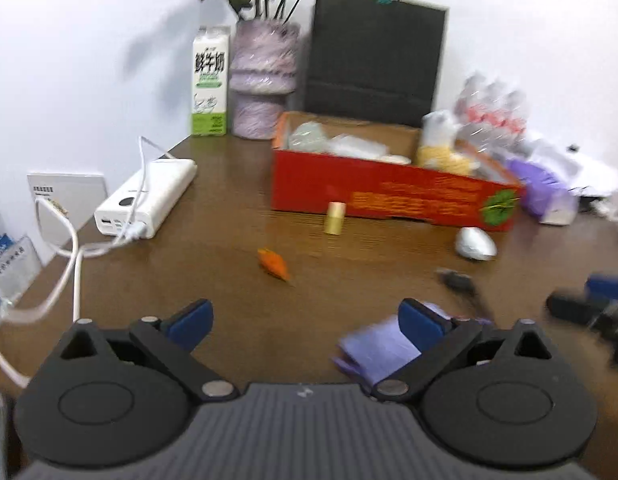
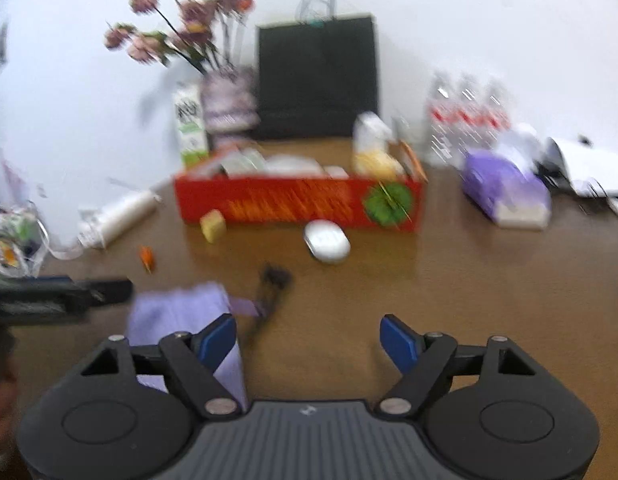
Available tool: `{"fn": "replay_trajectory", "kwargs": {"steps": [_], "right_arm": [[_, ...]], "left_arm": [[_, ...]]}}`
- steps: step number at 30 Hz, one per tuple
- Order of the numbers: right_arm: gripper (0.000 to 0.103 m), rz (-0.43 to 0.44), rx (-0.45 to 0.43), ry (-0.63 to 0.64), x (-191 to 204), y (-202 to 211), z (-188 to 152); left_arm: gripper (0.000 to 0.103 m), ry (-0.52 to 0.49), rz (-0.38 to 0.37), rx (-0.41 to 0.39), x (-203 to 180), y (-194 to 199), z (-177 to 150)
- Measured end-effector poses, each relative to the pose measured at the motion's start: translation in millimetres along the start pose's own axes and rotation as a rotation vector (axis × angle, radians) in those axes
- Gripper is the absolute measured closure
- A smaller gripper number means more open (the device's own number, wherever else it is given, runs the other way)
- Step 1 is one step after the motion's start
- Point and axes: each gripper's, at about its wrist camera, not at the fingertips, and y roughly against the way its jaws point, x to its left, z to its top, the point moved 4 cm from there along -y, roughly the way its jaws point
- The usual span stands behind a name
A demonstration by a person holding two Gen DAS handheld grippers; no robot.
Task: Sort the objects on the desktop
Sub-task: 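Grasp the small orange toy with the left tool while the right tool grasps the yellow block, then carry the orange toy and yellow block into the cardboard box and release both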
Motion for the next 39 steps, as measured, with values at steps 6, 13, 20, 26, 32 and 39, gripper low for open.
{"fn": "replay_trajectory", "kwargs": {"steps": [6, 13, 20, 26, 32, 39], "right_arm": [[0.037, 0.171, 0.096, -0.001, 30, -77, 65], [0.054, 0.217, 0.219, -0.014, 73, -194, 102], [0.092, 0.171, 0.266, 0.047, 93, -232, 87], [0.092, 0.111, 0.175, 0.038, 60, -165, 76], [0.092, 0.007, 0.053, 0.024, 6, -62, 57], [0.092, -0.07, 0.044, -0.138, -46, 16, 1]], "left_arm": [[0.031, -0.046, -0.013, 0.056, 14, -53, 18], [0.066, 0.058, -0.048, 0.034, 30, -73, 24], [0.083, 0.134, -0.035, 0.017, 42, -67, 20], [0.089, 0.163, -0.061, -0.03, 29, -34, 16], [0.09, 0.117, -0.165, -0.091, -12, 27, 9], [0.09, 0.014, -0.25, -0.113, -52, 71, -2]]}}
